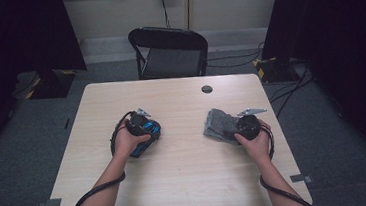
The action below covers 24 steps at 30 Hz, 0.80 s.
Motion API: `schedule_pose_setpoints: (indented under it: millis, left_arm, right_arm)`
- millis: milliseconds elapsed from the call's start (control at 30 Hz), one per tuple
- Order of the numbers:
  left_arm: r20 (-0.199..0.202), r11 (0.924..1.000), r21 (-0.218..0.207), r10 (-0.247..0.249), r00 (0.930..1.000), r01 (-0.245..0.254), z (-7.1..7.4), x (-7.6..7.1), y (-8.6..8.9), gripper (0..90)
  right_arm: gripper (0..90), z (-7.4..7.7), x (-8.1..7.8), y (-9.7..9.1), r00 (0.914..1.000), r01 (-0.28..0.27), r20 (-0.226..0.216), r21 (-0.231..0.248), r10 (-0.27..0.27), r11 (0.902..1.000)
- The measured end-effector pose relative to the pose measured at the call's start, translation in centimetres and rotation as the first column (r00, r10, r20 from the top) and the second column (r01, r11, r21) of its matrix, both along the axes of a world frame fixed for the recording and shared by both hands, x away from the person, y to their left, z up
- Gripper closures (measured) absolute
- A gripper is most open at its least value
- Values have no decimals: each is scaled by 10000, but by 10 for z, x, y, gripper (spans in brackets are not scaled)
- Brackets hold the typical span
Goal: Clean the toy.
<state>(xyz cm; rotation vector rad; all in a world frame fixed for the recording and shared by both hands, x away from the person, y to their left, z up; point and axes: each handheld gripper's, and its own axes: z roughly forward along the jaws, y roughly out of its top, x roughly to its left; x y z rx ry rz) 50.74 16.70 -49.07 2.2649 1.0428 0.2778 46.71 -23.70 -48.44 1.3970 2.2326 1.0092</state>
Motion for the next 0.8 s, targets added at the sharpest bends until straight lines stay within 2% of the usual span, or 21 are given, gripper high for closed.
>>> schedule_pose_setpoints:
  millis: [200,400,533,800]
  left_arm:
    - [-79,9998,-160,87,9999,-88,4,-2,2,186]
    - [70,9997,-223,109,9999,-108,11,-4,3,171]
    - [186,9999,-130,-12,9998,14,16,-6,3,159]
    - [199,9990,-434,-74,9998,82,27,-12,6,161]
  right_arm:
    - [224,4,0,2,9999,-110,4,-78,110,9999]
    - [202,8,-1,1,9999,-110,128,8,110,9999]
    - [192,13,-3,3,9996,-250,141,-22,250,9997]
    - [156,23,-6,6,9974,-668,275,198,663,9976]
